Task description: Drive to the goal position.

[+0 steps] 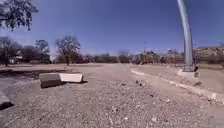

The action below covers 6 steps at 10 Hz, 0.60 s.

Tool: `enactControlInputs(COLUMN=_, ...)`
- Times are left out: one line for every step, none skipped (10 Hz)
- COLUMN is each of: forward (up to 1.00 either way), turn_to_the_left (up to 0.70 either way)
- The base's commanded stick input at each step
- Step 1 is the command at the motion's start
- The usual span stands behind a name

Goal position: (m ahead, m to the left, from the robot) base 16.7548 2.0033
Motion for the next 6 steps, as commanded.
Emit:
enactControlInputs(forward=0.7, turn_to_the_left=-0.2)
enactControlInputs(forward=0.7, turn_to_the_left=-0.05)
enactControlInputs(forward=0.7, turn_to_the_left=0.0)
enactControlInputs(forward=0.7, turn_to_the_left=0.0)
enactControlInputs(forward=0.7, turn_to_the_left=0.0)
enactControlInputs(forward=0.7, turn_to_the_left=0.0)
